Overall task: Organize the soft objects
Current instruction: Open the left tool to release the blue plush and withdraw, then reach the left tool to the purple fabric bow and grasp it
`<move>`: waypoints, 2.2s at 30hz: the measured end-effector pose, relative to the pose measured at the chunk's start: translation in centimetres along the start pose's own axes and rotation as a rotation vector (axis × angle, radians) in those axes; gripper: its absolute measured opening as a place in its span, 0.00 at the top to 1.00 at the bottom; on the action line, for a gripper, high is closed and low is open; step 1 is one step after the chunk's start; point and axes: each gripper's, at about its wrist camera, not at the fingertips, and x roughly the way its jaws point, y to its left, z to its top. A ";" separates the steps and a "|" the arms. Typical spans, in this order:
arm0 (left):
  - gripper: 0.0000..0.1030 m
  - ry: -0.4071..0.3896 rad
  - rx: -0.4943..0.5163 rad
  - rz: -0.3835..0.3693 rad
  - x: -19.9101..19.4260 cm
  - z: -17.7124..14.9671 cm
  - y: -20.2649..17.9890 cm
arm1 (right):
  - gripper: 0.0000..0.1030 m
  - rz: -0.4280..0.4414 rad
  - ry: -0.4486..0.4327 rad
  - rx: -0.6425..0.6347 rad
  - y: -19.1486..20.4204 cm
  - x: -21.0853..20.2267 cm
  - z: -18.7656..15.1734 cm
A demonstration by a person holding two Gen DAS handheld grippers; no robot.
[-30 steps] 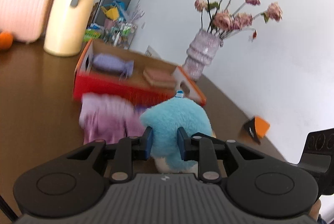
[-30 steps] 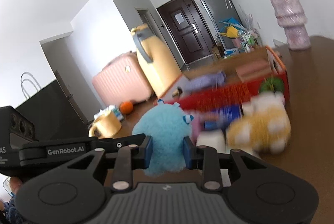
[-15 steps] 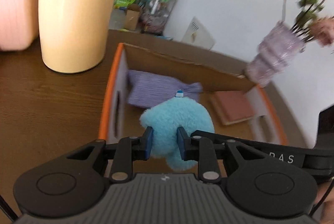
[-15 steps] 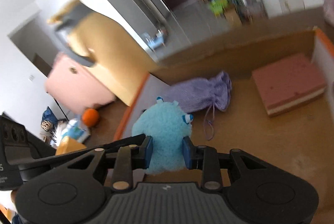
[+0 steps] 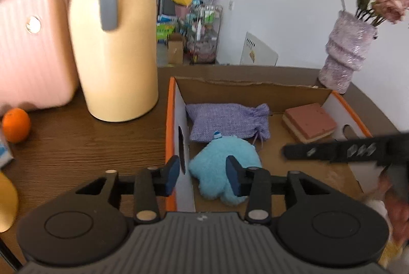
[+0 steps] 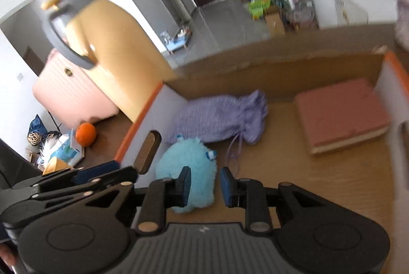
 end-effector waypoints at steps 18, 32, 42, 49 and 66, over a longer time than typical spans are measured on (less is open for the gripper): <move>0.20 -0.554 0.046 0.148 -20.3 -11.0 -1.4 | 0.14 -0.268 -0.625 -0.340 2.9 -24.1 -13.5; 0.15 -0.596 -0.028 0.088 -26.4 -20.3 -3.3 | 0.14 -0.287 -0.713 -0.335 4.5 -27.4 -25.8; 0.12 -0.582 0.090 0.063 -30.6 -29.7 -6.9 | 0.14 -0.261 -0.638 -0.324 5.3 -29.7 -36.4; 0.12 -0.463 0.083 0.013 -31.0 -33.5 -7.8 | 0.14 -0.238 -0.559 -0.283 4.9 -30.6 -39.8; 0.31 -0.343 -0.064 0.034 -25.1 -27.9 -4.9 | 0.50 -0.013 -0.447 -0.200 6.9 -23.4 -32.4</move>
